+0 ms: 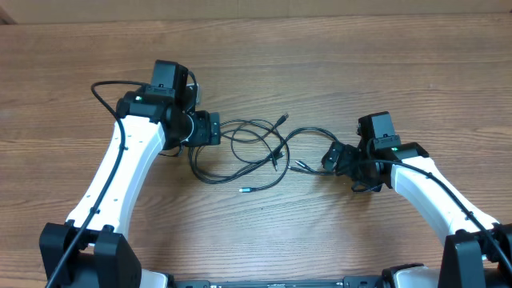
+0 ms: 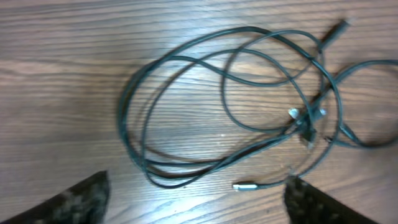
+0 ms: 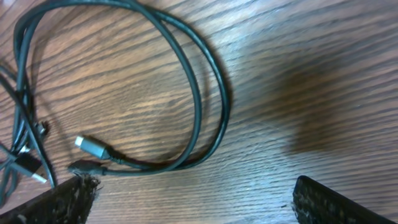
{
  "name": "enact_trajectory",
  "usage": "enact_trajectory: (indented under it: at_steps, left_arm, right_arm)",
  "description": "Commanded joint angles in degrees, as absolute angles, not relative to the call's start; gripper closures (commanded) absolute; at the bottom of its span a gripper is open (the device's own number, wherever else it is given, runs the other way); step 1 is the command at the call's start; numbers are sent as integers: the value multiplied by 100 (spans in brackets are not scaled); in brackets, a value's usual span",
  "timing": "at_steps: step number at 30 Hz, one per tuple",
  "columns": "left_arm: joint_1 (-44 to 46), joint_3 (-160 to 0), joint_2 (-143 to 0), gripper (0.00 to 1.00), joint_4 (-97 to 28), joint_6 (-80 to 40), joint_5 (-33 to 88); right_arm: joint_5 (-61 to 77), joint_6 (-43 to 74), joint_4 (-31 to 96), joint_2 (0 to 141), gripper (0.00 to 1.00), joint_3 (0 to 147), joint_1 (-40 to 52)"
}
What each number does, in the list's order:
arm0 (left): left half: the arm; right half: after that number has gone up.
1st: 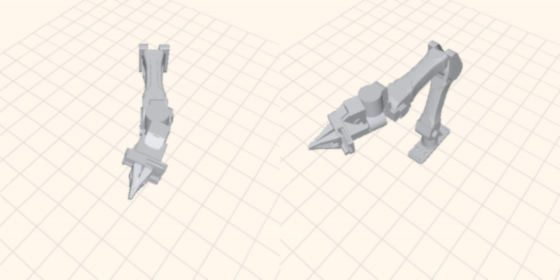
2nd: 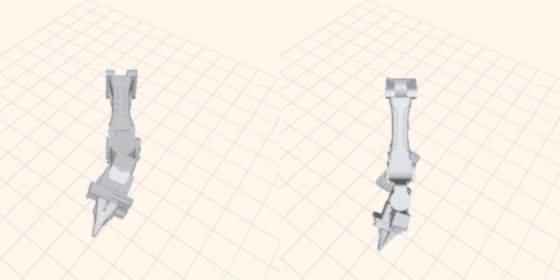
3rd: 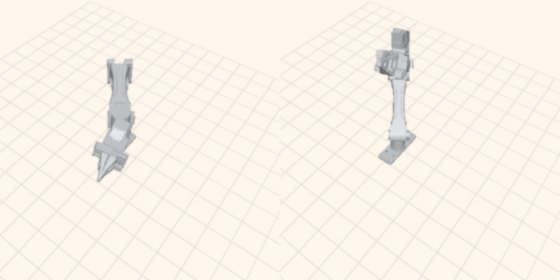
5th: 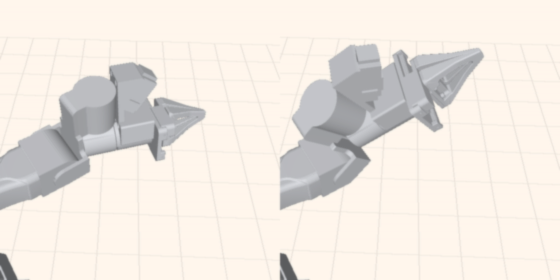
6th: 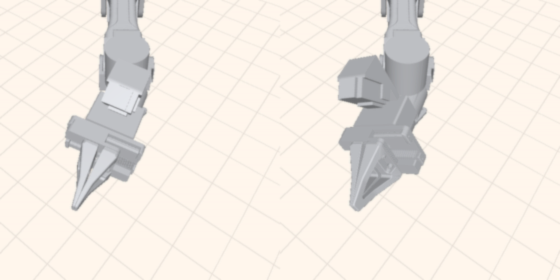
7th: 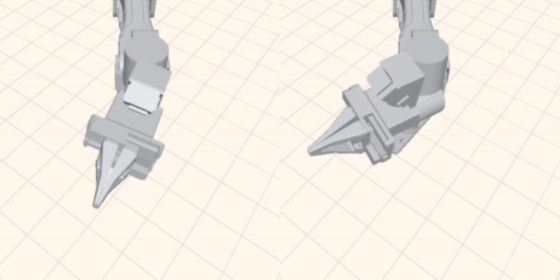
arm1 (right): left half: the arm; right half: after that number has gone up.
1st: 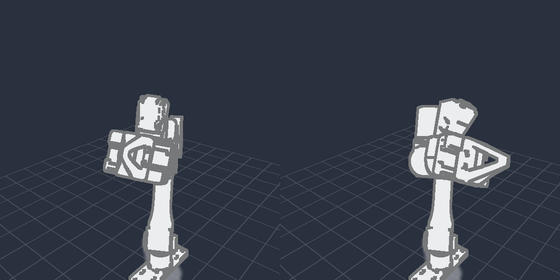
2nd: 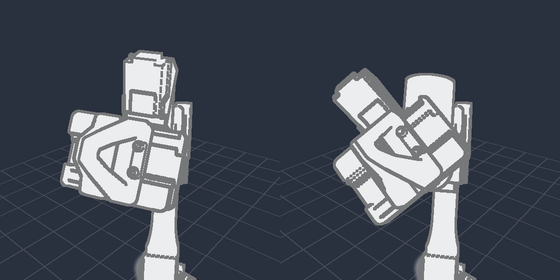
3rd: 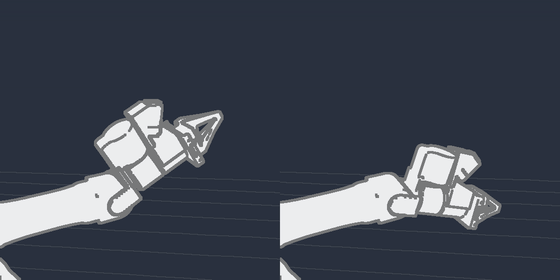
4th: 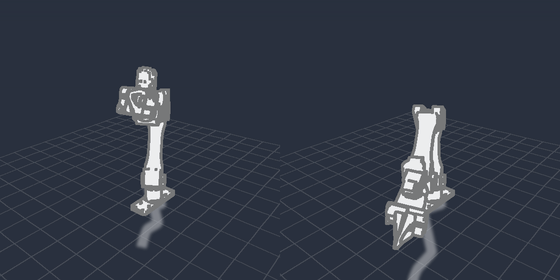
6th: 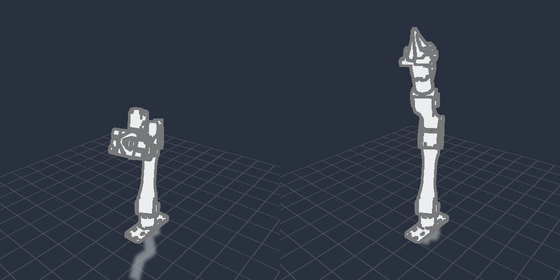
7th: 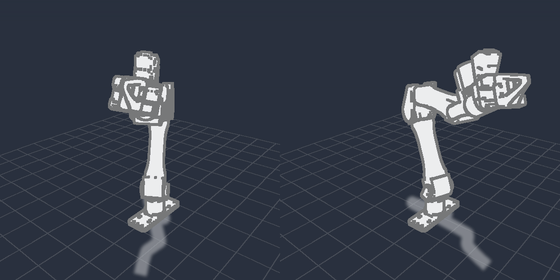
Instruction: Untangle cables
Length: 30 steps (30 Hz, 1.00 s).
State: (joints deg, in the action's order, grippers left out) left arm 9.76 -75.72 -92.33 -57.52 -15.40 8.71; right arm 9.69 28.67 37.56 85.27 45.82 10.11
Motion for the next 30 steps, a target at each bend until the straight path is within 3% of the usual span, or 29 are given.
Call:
enact_trajectory:
  at_steps: [1,3,4,16,19,21,23,30]
  left_arm:
    - [1033,-7695,-9220,31,-5771,-1933,486]
    - [1127,-7695,-9251,84,-5682,-1927,733]
    - [1208,-7693,-9264,96,-5642,-1927,753]
    - [2585,-7693,-10274,91,-4753,-1549,613]
    - [2773,-7693,-10615,78,-4462,-1787,609]
    - [2838,-7693,-10794,78,-4250,-2012,611]
    - [2873,-7693,-10949,67,-4003,-2211,620]
    - [2899,-7693,-11319,60,-3293,-3131,722]
  right_arm:
    - [1192,2794,3767,8499,0,4534,982]
    - [1229,2792,3795,8499,0,4534,976]
    - [1282,2751,3804,8499,0,4534,958]
    - [1299,2674,3776,8499,0,4534,685]
    - [1297,2672,3780,8499,0,4534,683]
    - [1297,2672,3778,8499,0,4534,683]
    - [1297,2672,3778,8499,0,4534,683]
    - [1297,2670,3778,8499,0,4534,683]
